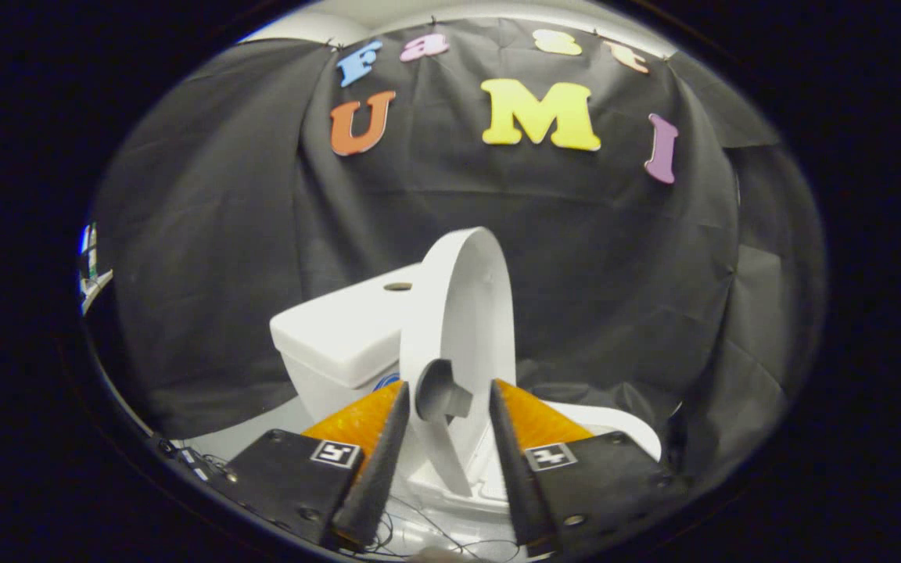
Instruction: Open the toilet lid.
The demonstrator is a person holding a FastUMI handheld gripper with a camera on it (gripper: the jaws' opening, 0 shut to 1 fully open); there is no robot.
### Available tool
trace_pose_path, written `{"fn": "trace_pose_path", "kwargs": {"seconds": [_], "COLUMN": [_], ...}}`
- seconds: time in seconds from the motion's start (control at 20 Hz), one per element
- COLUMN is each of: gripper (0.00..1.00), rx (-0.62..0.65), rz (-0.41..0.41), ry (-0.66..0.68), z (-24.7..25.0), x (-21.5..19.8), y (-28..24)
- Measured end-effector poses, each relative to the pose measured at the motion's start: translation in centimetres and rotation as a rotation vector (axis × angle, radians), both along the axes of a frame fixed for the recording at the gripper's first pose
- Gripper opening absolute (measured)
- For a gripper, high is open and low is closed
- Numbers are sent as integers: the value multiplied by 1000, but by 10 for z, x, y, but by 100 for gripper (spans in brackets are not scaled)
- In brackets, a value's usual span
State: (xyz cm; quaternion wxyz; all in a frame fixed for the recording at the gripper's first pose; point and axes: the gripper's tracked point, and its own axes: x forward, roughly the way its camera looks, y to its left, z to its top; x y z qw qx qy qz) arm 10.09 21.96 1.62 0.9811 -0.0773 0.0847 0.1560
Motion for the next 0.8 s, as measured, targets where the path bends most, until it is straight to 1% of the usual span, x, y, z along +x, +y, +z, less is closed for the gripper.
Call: {"fn": "trace_pose_path", "kwargs": {"seconds": [0.1, 0.15, 0.3, 0.4, 0.5, 0.75, 0.8], "gripper": [85, 100, 100, 100, 100, 100, 100], "rx": [18, 38, 106, 113, 102, 133, 145], "rz": [-24, -36, -66, -112, -136, -273, -286], "ry": [-105, -141, -185, -190, -184, -137, -143], "z": [27, 31, 37, 29, 14, -25, -25], "x": [-17, -25, -50, -60, -66, -73, -74], "y": [-28, -43, -89, -125, -153, -222, -230]}}
